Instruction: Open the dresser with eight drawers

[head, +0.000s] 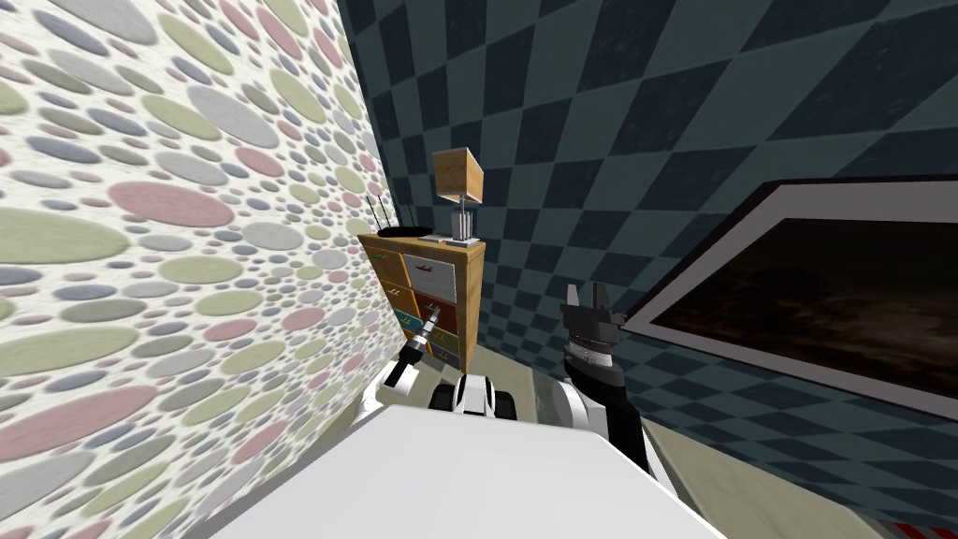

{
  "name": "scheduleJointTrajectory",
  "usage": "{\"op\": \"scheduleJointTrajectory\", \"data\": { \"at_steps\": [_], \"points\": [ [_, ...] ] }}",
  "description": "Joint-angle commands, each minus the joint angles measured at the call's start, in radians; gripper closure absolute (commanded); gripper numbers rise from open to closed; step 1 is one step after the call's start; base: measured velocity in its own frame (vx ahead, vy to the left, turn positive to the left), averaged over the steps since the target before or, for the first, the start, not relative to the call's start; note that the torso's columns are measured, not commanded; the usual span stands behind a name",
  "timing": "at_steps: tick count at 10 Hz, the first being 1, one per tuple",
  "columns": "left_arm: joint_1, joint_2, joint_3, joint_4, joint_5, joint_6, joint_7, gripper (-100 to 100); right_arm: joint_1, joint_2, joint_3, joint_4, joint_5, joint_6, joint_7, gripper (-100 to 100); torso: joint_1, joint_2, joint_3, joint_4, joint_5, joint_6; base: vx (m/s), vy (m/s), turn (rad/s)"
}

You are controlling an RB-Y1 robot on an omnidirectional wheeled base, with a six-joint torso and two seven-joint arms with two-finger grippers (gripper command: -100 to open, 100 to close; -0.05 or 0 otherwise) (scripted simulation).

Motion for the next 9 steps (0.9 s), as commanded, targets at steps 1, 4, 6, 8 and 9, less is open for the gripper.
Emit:
{"op": "scheduleJointTrajectory", "data": {
  "at_steps": [1, 4, 6, 8, 9],
  "points": [
    [-0.019, 0.054, 0.022, 0.065, -0.011, -0.067, 0.057, 100, 0.0, 0.0, 0.0, 0.0, 0.0, 0.0, 0.0, 0, 0.002, 0.0, 0.0, -0.002, 0.003, 0.003, 0.01, -0.084, 0.036],
    [-0.019, 0.059, 0.022, 0.131, -0.011, -0.106, 0.061, 100, 0.0, 0.0, 0.0, 0.0, 0.0, 0.0, 0.0, 0, 0.002, 0.0, 0.001, -0.003, 0.003, 0.002, 0.02, -0.064, 0.025],
    [-0.041, 0.113, 0.042, 0.182, -0.019, -0.188, 0.115, 100, 0.0, 0.0, 0.0, 0.0, 0.0, 0.0, 0.0, 0, 0.002, -0.002, 0.0, -0.005, 0.004, -0.001, 0.007, -0.103, 0.053],
    [-0.041, 0.113, 0.042, 0.222, -0.019, -0.188, 0.115, 100, 0.0, 0.0, 0.0, 0.0, 0.0, 0.0, 0.0, 0, 0.004, -0.002, 0.0, -0.007, 0.006, 0.003, 0.006, -0.034, 0.01],
    [-0.062, 0.165, 0.062, 0.252, -0.027, -0.257, 0.163, 100, 0.0, 0.0, 0.0, 0.0, 0.0, 0.0, 0.0, 0, 0.007, -0.004, -0.001, -0.009, 0.009, 0.003, 0.002, -0.102, 0.035]
  ]
}}
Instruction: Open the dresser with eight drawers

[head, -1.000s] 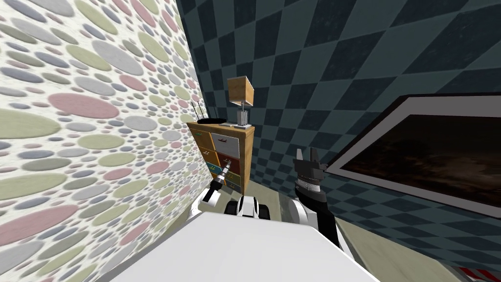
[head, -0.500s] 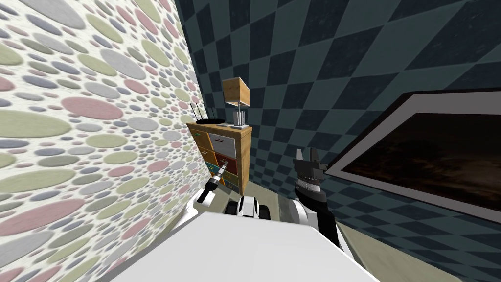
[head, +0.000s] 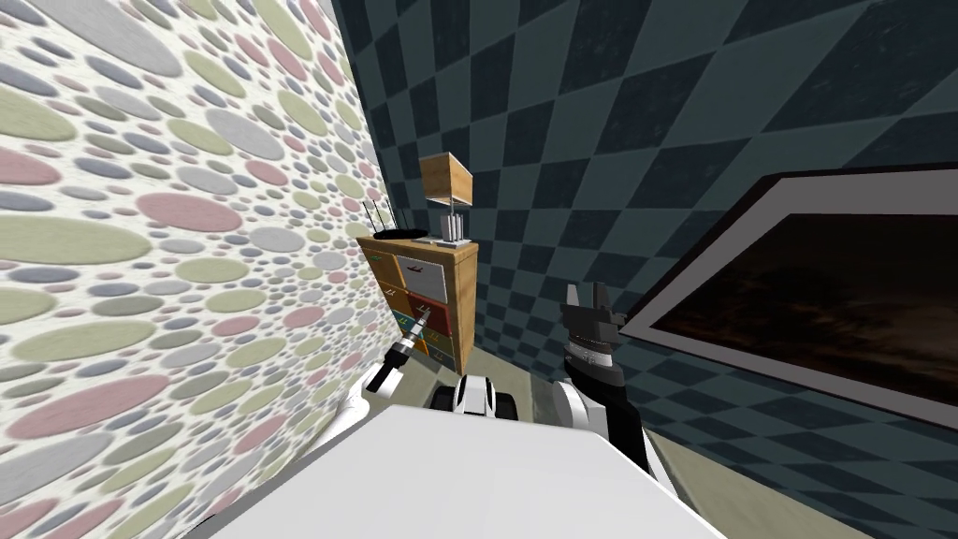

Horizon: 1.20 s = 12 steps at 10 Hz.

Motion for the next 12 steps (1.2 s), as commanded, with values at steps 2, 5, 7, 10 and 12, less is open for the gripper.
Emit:
{"op": "scheduleJointTrajectory", "data": {
  "at_steps": [2, 5, 7, 10, 12],
  "points": [
    [-0.012, 0.053, 0.011, 0.082, -0.012, -0.063, 0.056, 100, 0.0, 0.0, 0.0, 0.0, 0.0, 0.0, 0.0, 0, -0.005, 0.002, 0.0, 0.005, -0.005, -0.002, 0.014, -0.086, 0.044],
    [-0.012, 0.053, 0.011, 0.111, -0.012, -0.063, 0.056, 100, 0.0, 0.0, 0.0, 0.0, 0.0, 0.0, 0.0, 0, 0.001, 0.0, 0.0, -0.001, 0.002, 0.0, 0.001, 0.002, -0.009],
    [-0.033, 0.107, 0.031, 0.163, -0.02, -0.145, 0.11, 100, 0.0, 0.0, 0.0, 0.0, 0.0, 0.0, 0.0, 0, -0.002, -0.002, -0.002, 0.002, -0.003, -0.005, 0.0, -0.117, 0.054],
    [-0.033, 0.107, 0.031, 0.202, -0.02, -0.145, 0.11, 100, 0.0, 0.0, 0.0, 0.0, 0.0, 0.0, 0.0, 0, 0.003, 0.001, 0.001, 0.001, 0.002, -0.001, 0.011, -0.021, 0.007],
    [-0.054, 0.161, 0.051, 0.269, -0.028, -0.227, 0.164, 100, 0.0, 0.0, 0.0, 0.0, 0.0, 0.0, 0.0, 0, 0.0, 0.0, -0.001, 0.003, -0.002, -0.005, -0.001, -0.111, 0.06]
  ]
}}
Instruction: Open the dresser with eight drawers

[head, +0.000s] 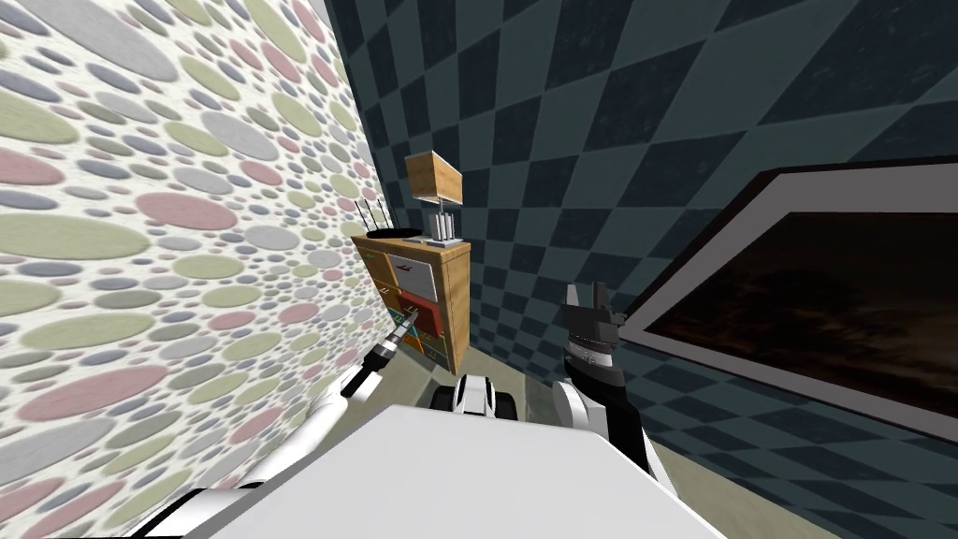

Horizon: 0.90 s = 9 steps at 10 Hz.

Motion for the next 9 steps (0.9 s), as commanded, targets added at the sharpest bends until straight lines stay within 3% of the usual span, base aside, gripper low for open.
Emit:
{"op": "scheduleJointTrajectory", "data": {
  "at_steps": [1, 2, 5, 6, 8, 9],
  "points": [
    [0.0, 0.021, 0.006, 0.075, -0.006, -0.027, 0.031, 100, 0.0, 0.0, 0.0, 0.0, 0.0, 0.0, 0.0, 0, 0.0, 0.0, 0.0, -0.001, 0.001, 0.002, 0.014, -0.054, 0.021],
    [-0.021, 0.069, 0.026, 0.101, -0.014, -0.089, 0.075, 100, 0.0, 0.0, 0.0, 0.0, 0.0, 0.0, 0.0, 0, 0.004, -0.001, 0.0, -0.002, 0.003, 0.003, 0.005, -0.125, 0.031],
    [-0.021, 0.076, 0.026, 0.164, -0.014, -0.109, 0.085, 100, 0.0, 0.0, 0.0, 0.0, 0.0, 0.0, 0.0, 0, 0.001, 0.005, 0.003, 0.003, 0.001, 0.003, 0.008, -0.061, 0.021],
    [-0.043, 0.13, 0.046, 0.225, -0.022, -0.185, 0.135, 100, 0.0, 0.0, 0.0, 0.0, 0.0, 0.0, 0.0, 0, 0.006, 0.003, 0.002, 0.001, 0.003, 0.002, -0.01, -0.103, 0.043],
    [-0.043, 0.13, 0.046, 0.257, -0.022, -0.191, 0.139, 100, 0.0, 0.0, 0.0, 0.0, 0.0, 0.0, 0.0, 0, 0.002, 0.003, 0.002, 0.003, -0.001, 0.0, 0.002, -0.084, 0.051],
    [-0.064, 0.181, 0.065, 0.283, -0.03, -0.244, 0.188, 100, 0.0, 0.0, 0.0, 0.0, 0.0, 0.0, 0.0, 0, 0.004, 0.003, 0.002, 0.003, 0.001, 0.002, -0.001, -0.13, 0.047]
  ]
}}
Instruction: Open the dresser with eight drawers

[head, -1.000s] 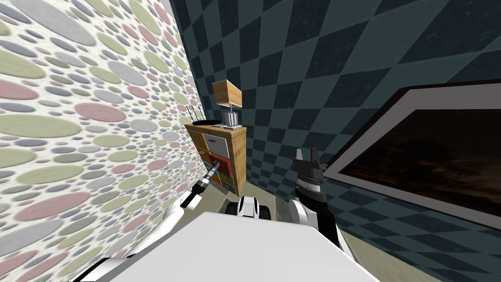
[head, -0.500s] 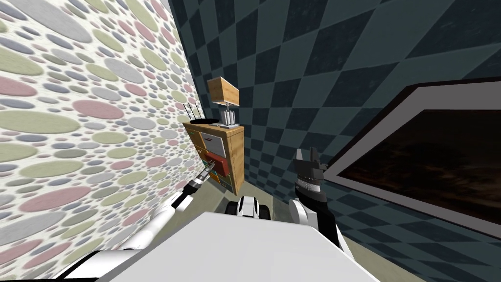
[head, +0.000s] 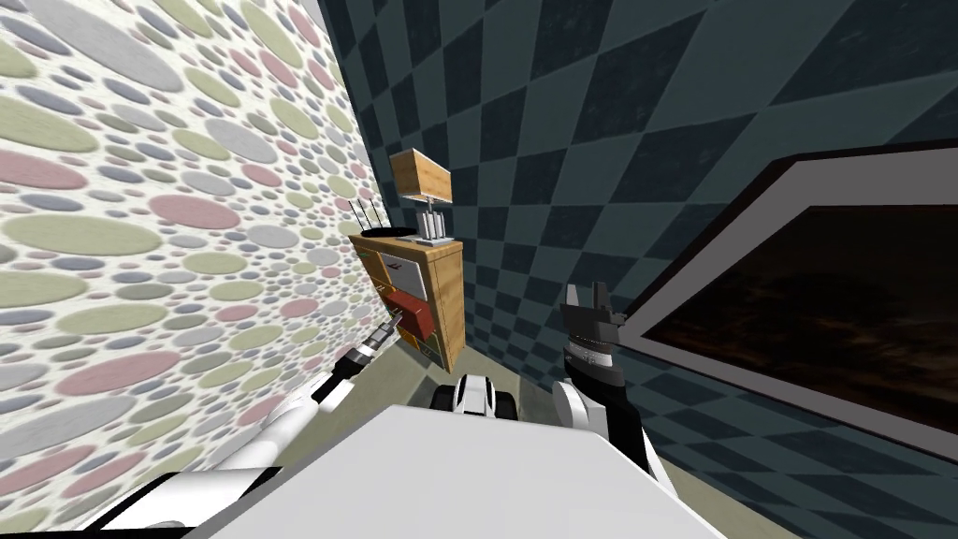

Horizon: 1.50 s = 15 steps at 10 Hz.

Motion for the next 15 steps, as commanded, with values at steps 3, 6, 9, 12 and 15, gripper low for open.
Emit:
{"op": "scheduleJointTrajectory", "data": {
  "at_steps": [3, 6, 9, 12, 15],
  "points": [
    [-0.023, 0.053, 0.016, 0.115, -0.011, -0.078, 0.055, 100, 0.0, 0.0, 0.0, 0.0, 0.0, 0.0, 0.0, 0, -0.005, 0.006, 0.003, 0.005, -0.005, 0.0, 0.012, -0.055, 0.02],
    [-0.045, 0.108, 0.036, 0.168, -0.019, -0.16, 0.109, 100, 0.0, 0.0, 0.0, 0.0, 0.0, 0.0, 0.0, 0, -0.012, 0.009, 0.004, 0.01, -0.012, -0.002, 0.001, -0.092, 0.046],
    [-0.025, 0.059, 0.019, 0.136, -0.013, -0.107, 0.066, 100, 0.0, 0.0, 0.0, 0.0, 0.0, 0.0, 0.0, 0, -0.011, 0.011, 0.005, 0.009, -0.009, 0.0, -0.023, 0.042, -0.025],
    [-0.007, 0.013, 0.006, 0.058, -0.004, -0.041, 0.02, 100, 0.0, 0.0, 0.0, 0.0, 0.0, 0.0, 0.0, 0, -0.007, 0.005, 0.002, 0.006, -0.006, -0.002, -0.092, 0.115, -0.071],
    [0.012, -0.034, -0.006, -0.026, 0.005, 0.03, -0.026, 100, 0.0, 0.0, 0.0, 0.0, 0.0, 0.0, 0.0, 0, -0.006, 0.0, -0.001, 0.003, -0.005, -0.002, -0.066, 0.103, -0.051]
  ]
}}
